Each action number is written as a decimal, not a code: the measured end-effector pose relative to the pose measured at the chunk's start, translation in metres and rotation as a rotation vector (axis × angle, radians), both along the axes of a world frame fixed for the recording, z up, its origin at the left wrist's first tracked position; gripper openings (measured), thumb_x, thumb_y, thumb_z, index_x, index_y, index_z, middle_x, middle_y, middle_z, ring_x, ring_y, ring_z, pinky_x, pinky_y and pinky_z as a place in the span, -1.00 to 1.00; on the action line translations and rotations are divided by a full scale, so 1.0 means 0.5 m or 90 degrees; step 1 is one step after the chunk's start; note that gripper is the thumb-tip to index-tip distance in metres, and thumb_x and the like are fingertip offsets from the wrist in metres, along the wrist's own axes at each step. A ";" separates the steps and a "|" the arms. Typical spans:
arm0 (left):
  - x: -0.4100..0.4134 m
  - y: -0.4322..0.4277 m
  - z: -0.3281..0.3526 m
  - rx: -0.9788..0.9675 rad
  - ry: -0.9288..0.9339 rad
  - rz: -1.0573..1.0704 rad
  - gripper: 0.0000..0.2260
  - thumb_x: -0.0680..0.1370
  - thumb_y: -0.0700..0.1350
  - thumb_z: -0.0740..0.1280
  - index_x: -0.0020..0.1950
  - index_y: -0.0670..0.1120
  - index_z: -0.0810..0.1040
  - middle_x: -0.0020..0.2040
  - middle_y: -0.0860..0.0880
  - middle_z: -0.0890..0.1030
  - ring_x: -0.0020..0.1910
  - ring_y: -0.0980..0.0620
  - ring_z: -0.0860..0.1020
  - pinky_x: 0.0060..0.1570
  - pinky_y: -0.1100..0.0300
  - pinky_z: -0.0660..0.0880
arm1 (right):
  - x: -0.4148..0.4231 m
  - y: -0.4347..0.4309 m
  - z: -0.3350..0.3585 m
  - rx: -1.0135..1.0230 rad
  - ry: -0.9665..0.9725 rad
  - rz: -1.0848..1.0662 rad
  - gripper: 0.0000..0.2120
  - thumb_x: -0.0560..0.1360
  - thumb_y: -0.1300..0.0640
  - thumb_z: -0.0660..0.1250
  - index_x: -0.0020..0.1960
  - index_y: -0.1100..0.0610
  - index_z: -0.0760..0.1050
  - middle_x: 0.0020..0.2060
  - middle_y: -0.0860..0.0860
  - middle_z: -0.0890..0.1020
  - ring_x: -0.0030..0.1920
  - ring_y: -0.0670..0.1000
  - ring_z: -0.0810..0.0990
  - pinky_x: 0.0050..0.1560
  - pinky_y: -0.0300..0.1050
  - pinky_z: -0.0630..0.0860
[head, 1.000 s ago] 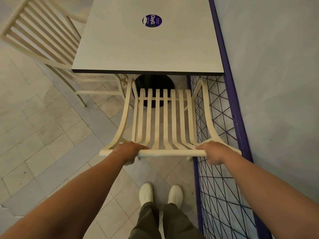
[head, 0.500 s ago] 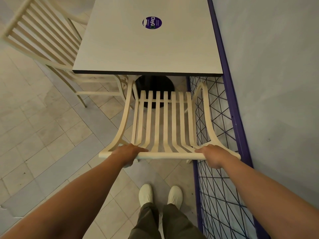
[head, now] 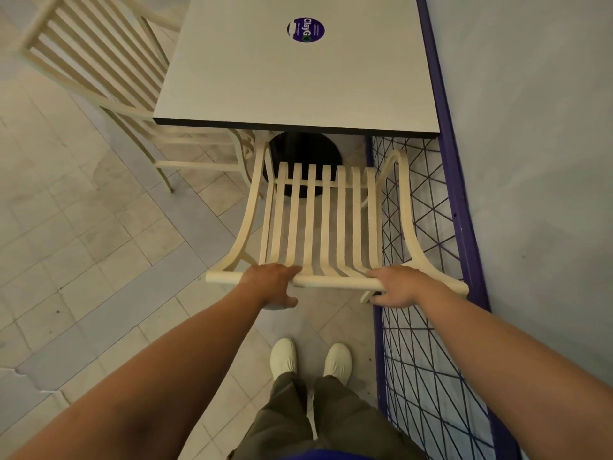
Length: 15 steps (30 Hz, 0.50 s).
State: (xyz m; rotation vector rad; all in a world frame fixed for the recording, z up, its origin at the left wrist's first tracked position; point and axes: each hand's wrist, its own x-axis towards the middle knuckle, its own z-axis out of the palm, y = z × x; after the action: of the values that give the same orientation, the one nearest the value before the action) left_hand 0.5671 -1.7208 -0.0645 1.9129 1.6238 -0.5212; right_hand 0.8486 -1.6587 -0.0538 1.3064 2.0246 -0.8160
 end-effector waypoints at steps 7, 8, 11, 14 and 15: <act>-0.022 -0.029 0.023 0.041 -0.054 0.023 -0.34 0.53 0.17 0.36 0.57 0.12 0.20 0.48 0.03 0.41 0.40 -0.08 0.42 0.41 -0.10 0.36 | -0.069 -0.030 0.031 0.022 0.029 0.001 -0.28 0.48 -0.14 0.38 0.55 -0.05 0.20 0.29 0.06 0.50 0.16 0.08 0.51 0.15 -0.02 0.48; -0.030 -0.034 0.023 0.045 -0.059 0.029 -0.34 0.52 0.18 0.37 0.57 0.12 0.22 0.48 0.03 0.42 0.40 -0.08 0.42 0.41 -0.10 0.36 | -0.084 -0.035 0.038 0.027 0.038 0.008 -0.31 0.50 -0.14 0.37 0.55 -0.04 0.21 0.27 0.07 0.51 0.15 0.08 0.52 0.15 0.00 0.49; -0.065 -0.044 0.028 0.063 -0.067 0.050 -0.36 0.51 0.21 0.36 0.55 0.10 0.27 0.46 0.04 0.45 0.38 -0.06 0.45 0.38 -0.08 0.40 | -0.137 -0.041 0.055 0.039 0.056 0.028 -0.35 0.51 -0.16 0.34 0.53 0.00 0.26 0.26 0.09 0.51 0.15 0.09 0.52 0.14 -0.01 0.49; -0.117 -0.053 0.049 0.088 -0.061 0.076 -0.35 0.51 0.26 0.34 0.54 0.10 0.28 0.47 0.04 0.44 0.39 -0.07 0.44 0.36 -0.08 0.42 | -0.199 -0.040 0.068 0.038 0.075 0.053 -0.39 0.51 -0.16 0.36 0.49 0.02 0.32 0.24 0.09 0.53 0.14 0.11 0.53 0.15 0.04 0.50; -0.135 -0.059 0.056 0.096 -0.055 0.087 -0.35 0.51 0.27 0.32 0.55 0.09 0.28 0.48 0.04 0.43 0.40 -0.07 0.43 0.37 -0.07 0.40 | -0.221 -0.039 0.068 0.035 0.074 0.063 -0.37 0.51 -0.16 0.35 0.50 0.03 0.31 0.26 0.09 0.53 0.16 0.12 0.53 0.17 0.05 0.50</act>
State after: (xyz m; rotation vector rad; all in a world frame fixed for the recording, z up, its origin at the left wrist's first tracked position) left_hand 0.4994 -1.7501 -0.0363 1.8865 1.7649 -0.2641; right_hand 0.7382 -1.6781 -0.0196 1.2018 2.1996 -0.8122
